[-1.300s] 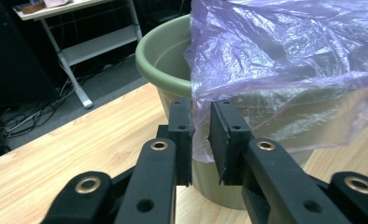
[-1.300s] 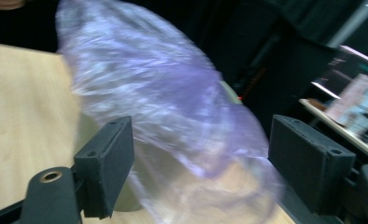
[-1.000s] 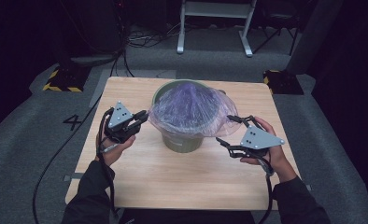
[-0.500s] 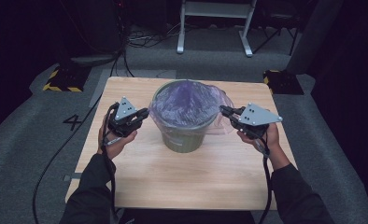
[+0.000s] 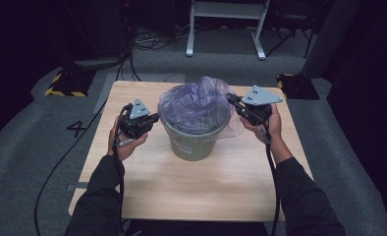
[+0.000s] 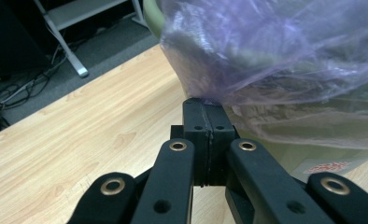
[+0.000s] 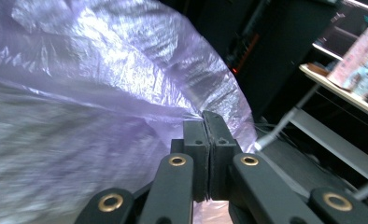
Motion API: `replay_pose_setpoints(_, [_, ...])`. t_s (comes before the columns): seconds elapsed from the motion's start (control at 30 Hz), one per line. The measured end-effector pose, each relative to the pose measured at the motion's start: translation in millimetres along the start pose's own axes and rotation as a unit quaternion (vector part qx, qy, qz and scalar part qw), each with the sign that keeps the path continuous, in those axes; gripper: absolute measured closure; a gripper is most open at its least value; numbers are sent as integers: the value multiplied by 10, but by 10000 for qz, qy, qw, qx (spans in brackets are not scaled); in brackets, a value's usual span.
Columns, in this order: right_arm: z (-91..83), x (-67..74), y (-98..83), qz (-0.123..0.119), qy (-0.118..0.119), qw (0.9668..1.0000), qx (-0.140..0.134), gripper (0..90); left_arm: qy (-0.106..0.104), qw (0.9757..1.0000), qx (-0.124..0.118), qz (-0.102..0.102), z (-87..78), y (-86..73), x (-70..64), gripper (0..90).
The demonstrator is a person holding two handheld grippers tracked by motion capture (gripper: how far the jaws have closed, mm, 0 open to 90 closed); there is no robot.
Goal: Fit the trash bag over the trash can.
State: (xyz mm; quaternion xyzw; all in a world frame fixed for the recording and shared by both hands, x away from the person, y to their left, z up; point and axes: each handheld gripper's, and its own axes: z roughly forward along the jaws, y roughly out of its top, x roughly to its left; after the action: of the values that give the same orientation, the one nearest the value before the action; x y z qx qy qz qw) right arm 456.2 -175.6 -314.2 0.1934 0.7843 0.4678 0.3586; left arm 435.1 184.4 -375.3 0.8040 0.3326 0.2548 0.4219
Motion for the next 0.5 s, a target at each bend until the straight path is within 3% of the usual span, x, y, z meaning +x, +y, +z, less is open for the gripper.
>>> replay_pose_setpoints(0.1, [129, -60, -31, 27, -116, 9998, 179, 894, -13, 10000, 73, -9, 48, -6, 12, 895])
replay_pose_setpoints(0.27, [270, -160, -94, 399, -25, 9989, 255, 895, -57, 9998, 170, -32, 114, -27, 22, 897])
replay_pose_setpoints(0.33, [346, -215, -126, 426, -112, 9983, 393, 895, -115, 9997, 190, -30, 120, -40, 34, 897])
replay_pose_setpoints(0.4, [388, -292, -156, 666, -93, 9970, 383, 899, -125, 9997, 217, -16, 119, -52, 46, 897])
replay_pose_setpoints(0.5, [450, -356, -185, 793, -142, 9957, 453, 899, -239, 9995, 162, -124, 114, -86, 62, 898])
